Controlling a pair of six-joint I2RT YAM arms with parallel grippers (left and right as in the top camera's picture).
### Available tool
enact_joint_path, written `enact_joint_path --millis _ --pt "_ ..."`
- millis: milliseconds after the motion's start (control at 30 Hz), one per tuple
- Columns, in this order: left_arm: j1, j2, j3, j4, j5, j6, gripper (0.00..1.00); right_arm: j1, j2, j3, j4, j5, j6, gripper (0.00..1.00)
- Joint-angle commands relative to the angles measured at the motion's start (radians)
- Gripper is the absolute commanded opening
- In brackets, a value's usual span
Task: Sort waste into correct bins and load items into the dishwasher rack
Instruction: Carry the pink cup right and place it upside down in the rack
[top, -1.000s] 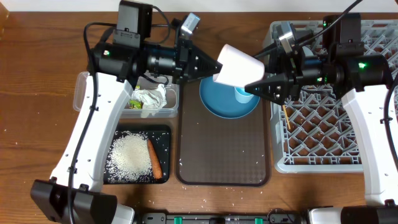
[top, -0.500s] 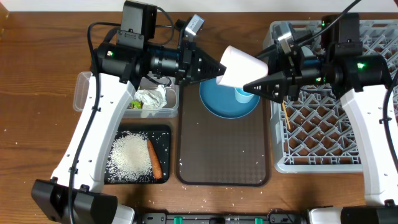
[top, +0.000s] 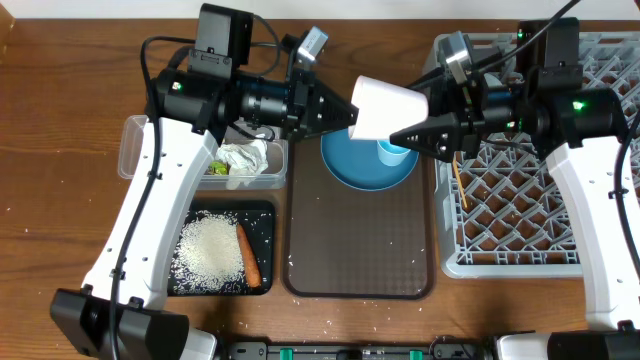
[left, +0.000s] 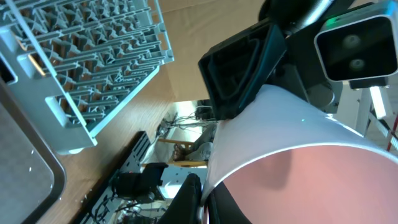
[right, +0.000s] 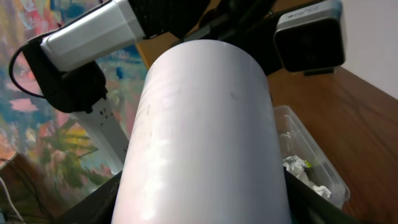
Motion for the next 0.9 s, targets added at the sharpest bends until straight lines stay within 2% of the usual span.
enact_joint_path --millis 0,133,233,467,633,733,867 --pt "-0.009 0.006 -0.003 -0.041 -0.067 0.037 0.07 0.013 -0.013 0.009 0.039 -0.02 0.031 0.43" --pt "-0.008 0.006 -0.003 -0.041 -0.077 0.04 0.17 0.013 -0.013 0.009 0.048 -0.019 0.045 0.41" --pt "-0.006 0.006 -0.003 -0.037 -0.129 0.04 0.3 0.013 -0.013 0.009 0.048 -0.011 0.045 0.41" --pt "0.026 0.006 -0.003 -0.035 -0.336 0.039 0.36 0.0 -0.013 0.009 0.048 0.069 0.099 0.39" --pt "0.068 0.006 -0.003 -0.045 -0.439 0.039 0.38 -0.012 -0.013 0.009 0.048 0.329 0.249 0.38" --pt "0.074 0.006 -0.003 -0.073 -0.519 0.039 0.41 -0.023 -0.013 0.009 0.032 0.588 0.395 0.37" --pt "0.074 0.006 -0.003 -0.121 -0.645 0.039 0.43 -0.045 -0.013 0.009 -0.033 0.914 0.519 0.36"
